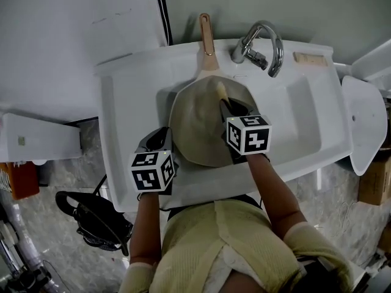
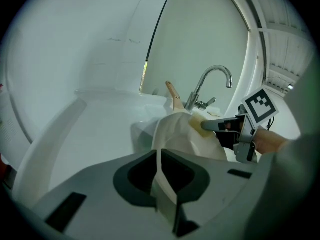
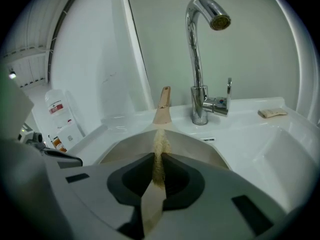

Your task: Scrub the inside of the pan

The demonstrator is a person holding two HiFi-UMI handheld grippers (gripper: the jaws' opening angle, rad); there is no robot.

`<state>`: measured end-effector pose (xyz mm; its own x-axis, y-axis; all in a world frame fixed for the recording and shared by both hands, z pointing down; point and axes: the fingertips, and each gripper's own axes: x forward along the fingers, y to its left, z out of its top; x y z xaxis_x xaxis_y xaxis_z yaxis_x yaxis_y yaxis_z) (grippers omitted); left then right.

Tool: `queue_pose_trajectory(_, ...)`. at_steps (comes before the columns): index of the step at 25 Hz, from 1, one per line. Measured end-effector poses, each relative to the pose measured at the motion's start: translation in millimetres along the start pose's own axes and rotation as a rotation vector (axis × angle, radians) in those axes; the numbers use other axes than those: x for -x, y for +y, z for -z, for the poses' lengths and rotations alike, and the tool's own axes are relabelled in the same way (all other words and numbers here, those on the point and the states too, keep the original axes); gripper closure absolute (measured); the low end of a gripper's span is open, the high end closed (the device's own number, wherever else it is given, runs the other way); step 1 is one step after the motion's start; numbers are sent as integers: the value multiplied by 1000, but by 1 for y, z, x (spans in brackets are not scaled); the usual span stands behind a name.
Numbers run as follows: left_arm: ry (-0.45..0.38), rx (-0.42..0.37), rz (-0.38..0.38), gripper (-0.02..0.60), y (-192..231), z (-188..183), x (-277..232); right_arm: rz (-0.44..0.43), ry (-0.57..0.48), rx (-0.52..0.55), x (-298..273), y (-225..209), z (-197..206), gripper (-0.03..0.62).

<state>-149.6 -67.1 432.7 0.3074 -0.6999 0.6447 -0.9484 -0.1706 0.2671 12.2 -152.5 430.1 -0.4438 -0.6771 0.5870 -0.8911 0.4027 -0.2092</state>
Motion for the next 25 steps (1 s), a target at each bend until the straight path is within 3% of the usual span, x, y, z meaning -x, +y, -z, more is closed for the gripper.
queue_pose_trajectory(6,28,21,31,482,5,6,-6,63,-18,-41,-19,-1,2,540)
queue_pose_trajectory(15,49,24,72,480,9,9,-7,159,-48,-116,-37,-9,8,540)
queue_pose_trajectory(25,85,0,103,482,6,16,-12,125,-26,-79,-59,19,13,540)
